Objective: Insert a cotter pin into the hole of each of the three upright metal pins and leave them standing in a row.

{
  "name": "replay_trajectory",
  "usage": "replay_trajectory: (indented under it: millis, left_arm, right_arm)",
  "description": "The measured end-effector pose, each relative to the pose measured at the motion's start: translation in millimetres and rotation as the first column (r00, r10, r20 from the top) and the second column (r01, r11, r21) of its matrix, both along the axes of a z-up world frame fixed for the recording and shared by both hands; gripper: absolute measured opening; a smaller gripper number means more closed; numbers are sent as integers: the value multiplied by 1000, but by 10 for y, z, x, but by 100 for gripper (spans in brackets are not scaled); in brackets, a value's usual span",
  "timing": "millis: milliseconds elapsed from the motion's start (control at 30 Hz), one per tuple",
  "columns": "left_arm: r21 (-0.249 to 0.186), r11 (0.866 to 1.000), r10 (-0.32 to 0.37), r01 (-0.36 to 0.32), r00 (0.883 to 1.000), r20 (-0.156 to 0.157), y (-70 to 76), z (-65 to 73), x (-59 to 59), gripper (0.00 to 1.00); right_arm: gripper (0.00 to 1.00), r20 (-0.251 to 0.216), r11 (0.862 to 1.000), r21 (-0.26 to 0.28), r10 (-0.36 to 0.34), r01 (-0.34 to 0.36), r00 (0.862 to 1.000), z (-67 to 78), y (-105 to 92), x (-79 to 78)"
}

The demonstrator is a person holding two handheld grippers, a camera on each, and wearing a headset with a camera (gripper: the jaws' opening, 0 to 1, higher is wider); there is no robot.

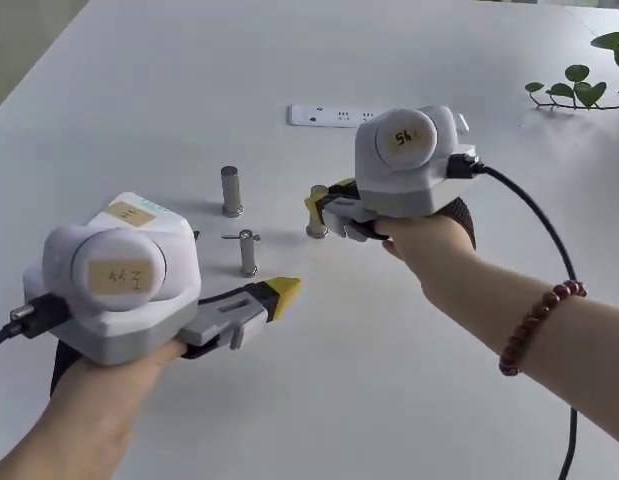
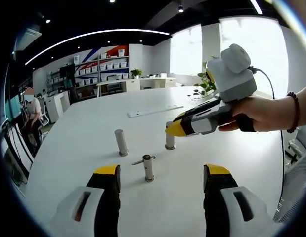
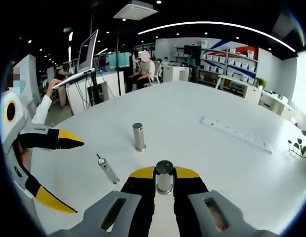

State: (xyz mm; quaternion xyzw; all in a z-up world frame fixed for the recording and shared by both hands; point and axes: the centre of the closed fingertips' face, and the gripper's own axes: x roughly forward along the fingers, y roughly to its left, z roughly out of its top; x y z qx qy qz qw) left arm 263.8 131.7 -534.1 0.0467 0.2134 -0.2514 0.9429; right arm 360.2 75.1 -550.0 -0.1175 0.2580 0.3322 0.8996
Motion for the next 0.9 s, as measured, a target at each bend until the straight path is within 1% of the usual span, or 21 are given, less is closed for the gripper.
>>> replay_trajectory:
  millis: [67,133,233,300,433,633,767,900]
  left_arm:
    - [0,1000,-2,2,1000,1,-8,13,-13,68]
    - [2,1000,-4,4,1000,5,-13,23,-23,68]
    - [3,1000,-7,7,1000,5,-18,27,-36,67]
    - [5,1000,-9,9,1000,6,-21,30,-51,67]
    - [9,1000,-13,13,1000,4,-34,34,-82,67]
    - [14,1000,-16,16,1000,6,-26,43,-108,66]
    - [12,1000,-17,17,1000,9,-31,50,-123,66]
    - [13,1000,-23,23,1000,5,-47,42,-141,66]
  right_arm:
    - [8,7,1000,-7,-16,16,1000,-1,-21,-75]
    - [8,-8,999,6,-39,39,999,-4,-45,-139]
    - [8,-10,999,6,-50,50,999,-9,-58,-196]
    - [8,-21,999,5,-53,53,998,-23,-59,-263]
    - [8,-28,998,-3,-64,64,998,-71,-77,-299]
    - [8,-41,996,-2,-94,94,995,-134,-128,-419]
    - [8,-49,993,0,-115,115,992,-155,-166,-469]
    - [8,-46,992,2,-126,126,991,-150,-183,-502]
